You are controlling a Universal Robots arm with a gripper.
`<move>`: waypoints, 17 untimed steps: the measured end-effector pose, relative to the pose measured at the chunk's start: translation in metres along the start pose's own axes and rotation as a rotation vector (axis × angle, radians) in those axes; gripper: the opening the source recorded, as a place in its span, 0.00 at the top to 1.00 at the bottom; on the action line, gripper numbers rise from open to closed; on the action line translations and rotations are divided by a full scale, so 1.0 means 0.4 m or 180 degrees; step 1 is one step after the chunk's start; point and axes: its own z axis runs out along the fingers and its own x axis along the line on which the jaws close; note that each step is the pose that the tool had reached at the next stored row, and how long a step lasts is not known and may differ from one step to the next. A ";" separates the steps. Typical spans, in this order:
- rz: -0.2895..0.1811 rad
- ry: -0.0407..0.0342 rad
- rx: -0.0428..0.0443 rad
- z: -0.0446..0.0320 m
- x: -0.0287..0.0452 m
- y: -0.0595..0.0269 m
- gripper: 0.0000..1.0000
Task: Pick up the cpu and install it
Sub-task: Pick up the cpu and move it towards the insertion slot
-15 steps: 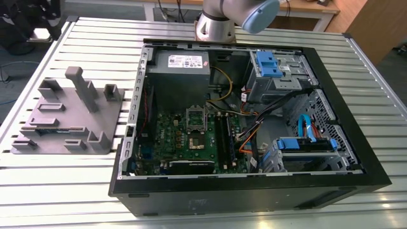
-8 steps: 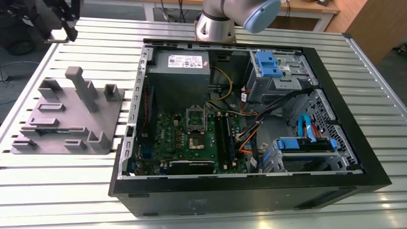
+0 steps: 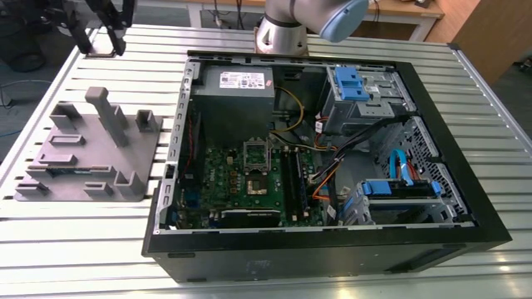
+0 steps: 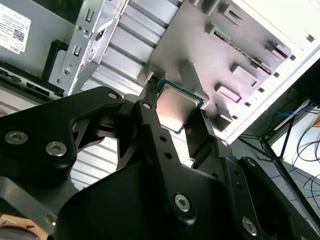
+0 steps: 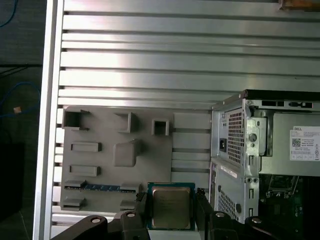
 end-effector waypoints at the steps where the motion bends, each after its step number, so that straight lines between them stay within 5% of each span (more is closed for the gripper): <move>1: 0.0000 0.0000 0.0000 0.000 -0.009 0.000 0.53; 17: 0.0000 0.0000 0.0000 0.002 -0.162 -0.003 0.53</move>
